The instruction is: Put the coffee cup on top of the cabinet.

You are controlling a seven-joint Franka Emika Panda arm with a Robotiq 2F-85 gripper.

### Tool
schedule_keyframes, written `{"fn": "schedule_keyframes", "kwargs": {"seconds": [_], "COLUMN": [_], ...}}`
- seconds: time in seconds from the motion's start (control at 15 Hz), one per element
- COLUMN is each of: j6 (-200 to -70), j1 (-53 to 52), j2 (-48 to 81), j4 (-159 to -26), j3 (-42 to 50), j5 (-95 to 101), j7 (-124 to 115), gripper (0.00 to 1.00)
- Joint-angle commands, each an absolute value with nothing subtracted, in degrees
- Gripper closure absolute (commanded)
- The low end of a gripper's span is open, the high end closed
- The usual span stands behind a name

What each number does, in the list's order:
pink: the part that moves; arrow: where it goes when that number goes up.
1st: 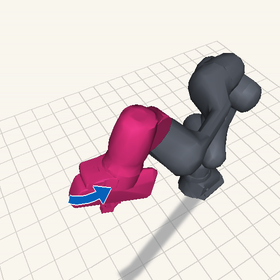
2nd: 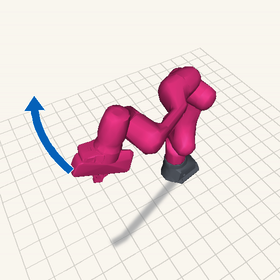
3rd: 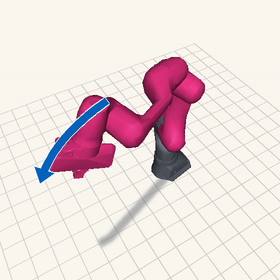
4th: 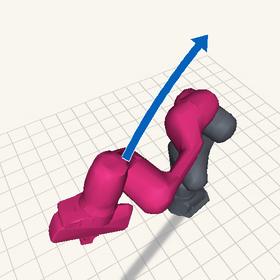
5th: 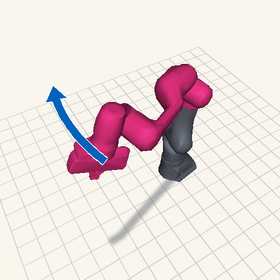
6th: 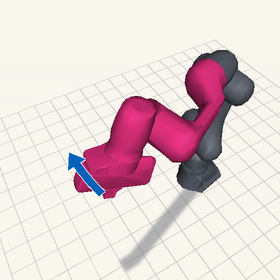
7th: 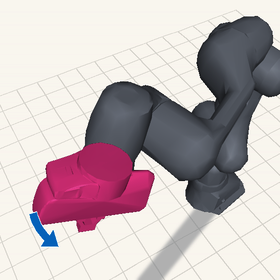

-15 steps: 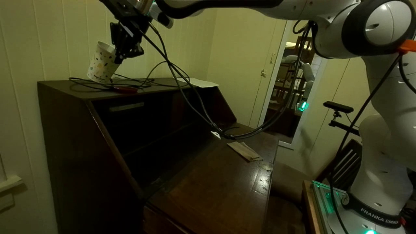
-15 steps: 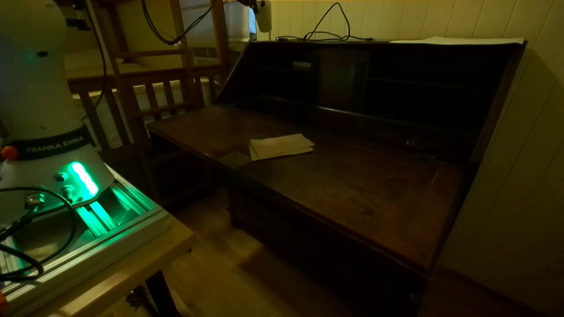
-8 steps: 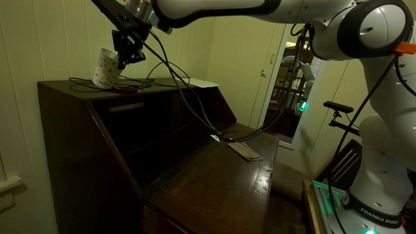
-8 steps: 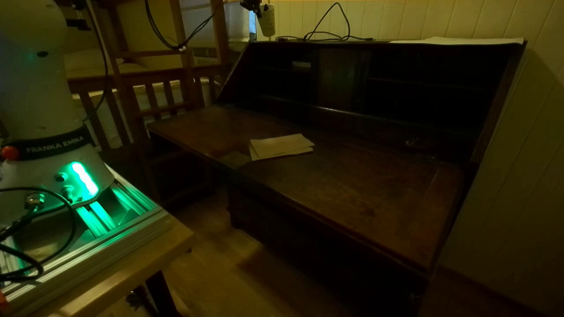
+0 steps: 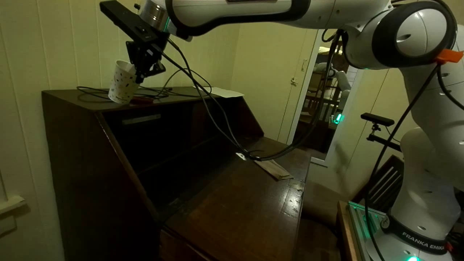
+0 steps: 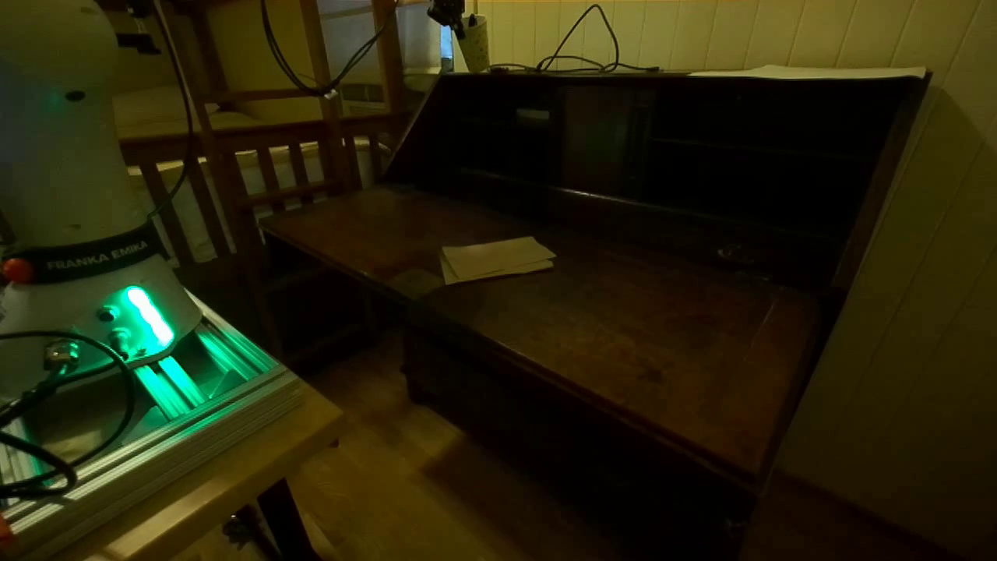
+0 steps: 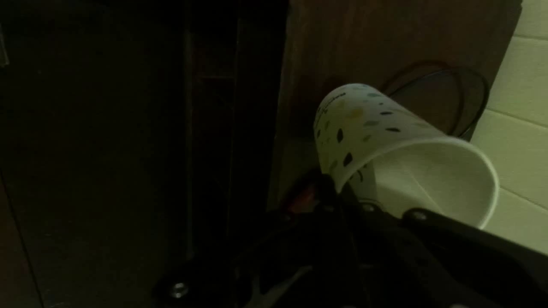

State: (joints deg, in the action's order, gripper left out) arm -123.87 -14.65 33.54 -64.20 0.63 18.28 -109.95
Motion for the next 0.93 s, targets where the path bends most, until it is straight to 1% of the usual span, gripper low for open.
{"fn": "schedule_keyframes", "kwargs": {"seconds": [0.0,0.07,0.13,0.2,0.33,0.67,0.87], "j6": [-120.95,-120.84,-121.04,-121.25,-121.71,-121.63,-118.58], "j1": [-15.12,-15.14,-15.07,-14.97,-14.76,-14.57,-13.86], "j2": [35.20,35.24,35.18,35.13,35.12,35.04,34.82], "j4": [-60.67,-60.48,-60.49,-60.44,-60.06,-58.96,-57.72], "j3": [1.03,1.07,0.99,0.91,0.78,0.59,-0.22], "j5": [19.09,19.23,19.24,18.97,18.44,18.00,16.42], "j7": [-109.02,-108.94,-108.53,-108.68,-109.06,-109.06,-107.39], "gripper": [0.92,0.71,0.93,0.94,1.00,0.99,0.99]}}
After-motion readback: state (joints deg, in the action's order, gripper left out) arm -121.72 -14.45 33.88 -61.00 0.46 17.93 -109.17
